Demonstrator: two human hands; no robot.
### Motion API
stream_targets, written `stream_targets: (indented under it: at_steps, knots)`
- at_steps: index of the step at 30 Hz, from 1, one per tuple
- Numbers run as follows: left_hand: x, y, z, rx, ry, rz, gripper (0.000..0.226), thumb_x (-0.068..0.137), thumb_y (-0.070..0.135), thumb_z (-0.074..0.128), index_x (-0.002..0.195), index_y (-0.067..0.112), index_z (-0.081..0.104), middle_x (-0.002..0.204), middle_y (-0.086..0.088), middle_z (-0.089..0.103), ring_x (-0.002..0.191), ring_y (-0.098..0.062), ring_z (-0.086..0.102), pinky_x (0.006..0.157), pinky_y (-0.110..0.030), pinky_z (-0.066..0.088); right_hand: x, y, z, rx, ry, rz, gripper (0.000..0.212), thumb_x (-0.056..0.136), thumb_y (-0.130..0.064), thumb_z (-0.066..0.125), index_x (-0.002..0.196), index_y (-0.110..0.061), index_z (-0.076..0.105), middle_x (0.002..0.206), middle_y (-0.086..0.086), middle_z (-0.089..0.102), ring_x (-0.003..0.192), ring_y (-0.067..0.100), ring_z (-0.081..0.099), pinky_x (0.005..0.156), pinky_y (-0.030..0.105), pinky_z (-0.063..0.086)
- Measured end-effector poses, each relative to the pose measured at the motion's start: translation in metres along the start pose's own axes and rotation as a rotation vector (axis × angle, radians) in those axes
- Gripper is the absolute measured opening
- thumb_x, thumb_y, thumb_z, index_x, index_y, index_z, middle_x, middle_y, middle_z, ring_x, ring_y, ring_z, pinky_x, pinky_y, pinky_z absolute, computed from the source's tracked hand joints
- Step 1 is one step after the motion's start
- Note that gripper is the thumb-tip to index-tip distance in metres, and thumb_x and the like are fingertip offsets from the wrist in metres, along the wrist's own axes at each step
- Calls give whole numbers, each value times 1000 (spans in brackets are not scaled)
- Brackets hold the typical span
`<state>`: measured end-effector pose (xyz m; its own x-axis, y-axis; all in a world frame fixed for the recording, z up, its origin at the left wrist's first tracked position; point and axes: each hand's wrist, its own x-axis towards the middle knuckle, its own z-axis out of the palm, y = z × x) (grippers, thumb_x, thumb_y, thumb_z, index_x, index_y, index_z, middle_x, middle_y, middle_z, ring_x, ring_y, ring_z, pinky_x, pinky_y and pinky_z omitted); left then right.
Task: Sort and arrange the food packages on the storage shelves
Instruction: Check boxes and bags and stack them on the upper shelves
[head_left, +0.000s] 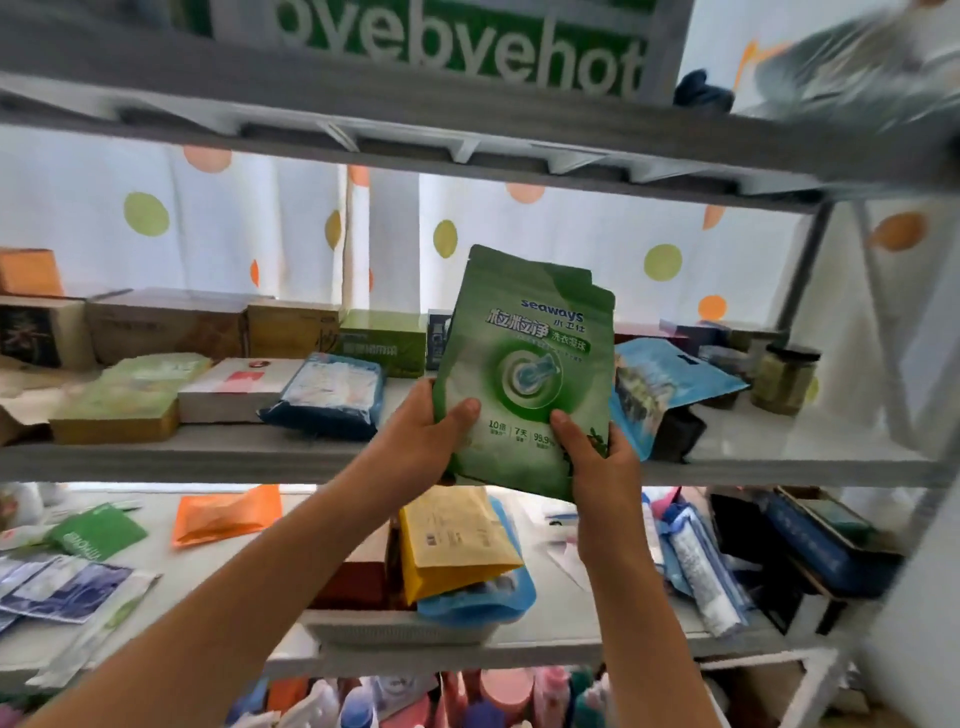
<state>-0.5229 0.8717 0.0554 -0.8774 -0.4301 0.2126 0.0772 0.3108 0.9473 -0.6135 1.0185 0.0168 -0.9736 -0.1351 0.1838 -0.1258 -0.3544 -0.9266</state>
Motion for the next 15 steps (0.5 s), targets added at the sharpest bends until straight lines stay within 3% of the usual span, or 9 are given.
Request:
stream_targets:
  at_steps: [4, 10, 13, 15]
  knots:
    - [45, 29, 9, 25, -40, -1, 24, 103, 35, 46, 121, 18, 46, 106, 0, 63, 90, -17, 65, 58, -26, 60, 48, -31, 1, -137, 12, -59, 34, 89, -29, 76, 118, -14, 65, 105, 1, 73, 90, 12, 69, 60, 16, 53]
    - [132, 57, 22, 191, -14, 62, 37, 103, 44, 43, 121, 14, 56, 113, -5, 67, 103, -23, 65, 97, -42, 51, 136, -71, 4, -309, -52, -60, 16, 93, -31, 69, 99, -16, 69, 96, 4, 74, 86, 19, 70, 69, 28, 52]
    - [178, 67, 26, 237, 17, 48, 33, 102, 42, 46, 108, 14, 62, 107, -8, 69, 97, -25, 67, 93, -41, 53, 181, -85, 13, -411, -48, -29, 19, 97, -29, 56, 87, -14, 62, 92, 10, 68, 83, 25, 64, 69, 34, 47]
    - [204, 73, 26, 241, 26, 5, 31, 104, 38, 45, 107, 12, 61, 101, -9, 69, 86, -20, 67, 74, -32, 55, 210, -90, 23, -460, -89, -12, 23, 97, -28, 49, 87, -11, 62, 93, 14, 67, 86, 29, 63, 70, 38, 45]
